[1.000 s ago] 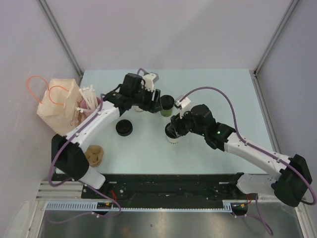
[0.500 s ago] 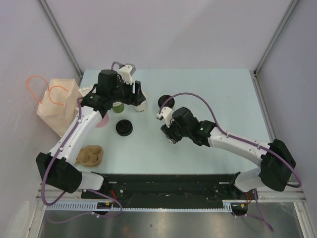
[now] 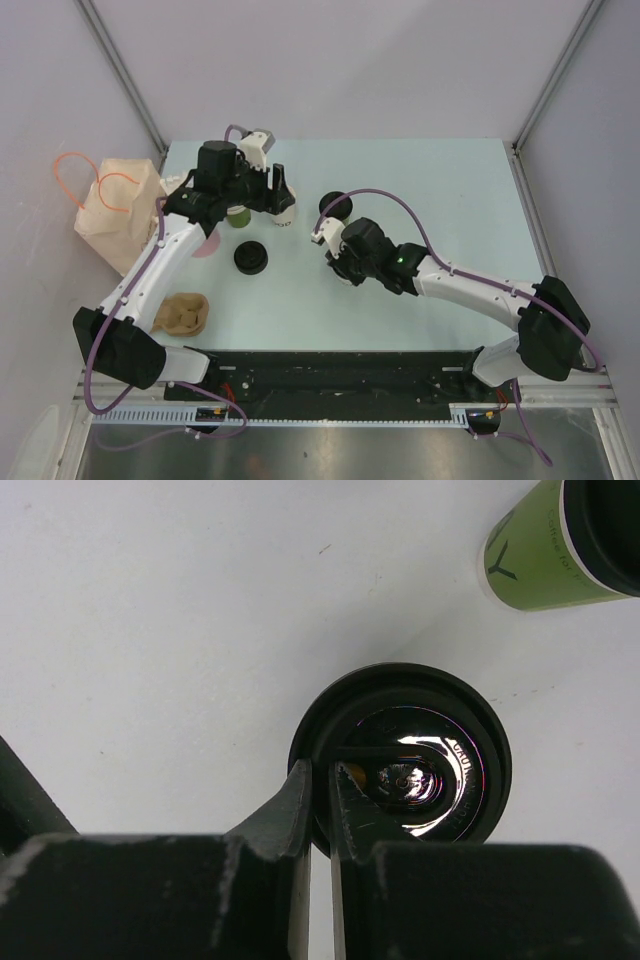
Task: Pack the takeout coffee
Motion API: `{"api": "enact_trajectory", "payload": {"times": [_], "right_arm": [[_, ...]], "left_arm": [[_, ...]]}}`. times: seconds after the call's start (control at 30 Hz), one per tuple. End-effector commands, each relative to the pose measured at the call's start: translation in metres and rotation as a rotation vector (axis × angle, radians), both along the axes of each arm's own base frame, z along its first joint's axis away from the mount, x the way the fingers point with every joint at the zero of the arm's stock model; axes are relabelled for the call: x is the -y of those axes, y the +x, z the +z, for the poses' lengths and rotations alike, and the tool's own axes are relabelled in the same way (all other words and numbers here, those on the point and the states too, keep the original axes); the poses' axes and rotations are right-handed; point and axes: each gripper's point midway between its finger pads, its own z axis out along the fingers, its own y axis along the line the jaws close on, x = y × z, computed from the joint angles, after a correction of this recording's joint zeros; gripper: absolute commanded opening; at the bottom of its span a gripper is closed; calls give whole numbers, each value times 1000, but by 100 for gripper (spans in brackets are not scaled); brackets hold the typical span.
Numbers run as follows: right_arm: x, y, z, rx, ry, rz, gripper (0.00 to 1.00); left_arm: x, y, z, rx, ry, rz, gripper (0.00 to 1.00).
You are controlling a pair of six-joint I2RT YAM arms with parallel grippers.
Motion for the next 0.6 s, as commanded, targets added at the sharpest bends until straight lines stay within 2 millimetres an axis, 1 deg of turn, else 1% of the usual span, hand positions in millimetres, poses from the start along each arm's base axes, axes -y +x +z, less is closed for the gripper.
{"api": "enact_trajectory", "payload": {"times": [0.0,0.07,0.17,0.2,0.27,0.3,0.37,0.4,0.47,0.5,0.53,0.57], "right_arm": [[-4,7,25,46,48,-15,6],[2,13,34,48,77,-56,1],[12,24,45,25,142,-108,0],[20,33,54,10,196,-157,0],[30,45,62,-4,251,-211,0],[44,61,70,3,291,-279,0],[57,77,75,-13,337,-361,0],[76,95,72,-17,350,-429,0],[86,108,73,-35,383,-480,0],[94,118,76,-26,396,-507,0],[98,125,70,-31,385,-529,0],[99,133,80,-9,398,-535,0]], "left_arm": [[0,0,7,31,-4,-33,72],[1,0,9,34,-6,-37,71],[0,0,11,39,-8,-37,71],[-1,0,11,41,-8,-34,72],[-1,0,12,41,-11,-35,71],[-2,1,11,38,-11,-31,71],[-3,1,11,39,-13,-33,71],[-3,0,10,34,-13,-34,71],[-3,0,10,33,-15,-36,72],[-3,0,9,33,-14,-37,72],[-3,0,8,28,-13,-38,72],[-3,0,8,33,-12,-40,72]]}}
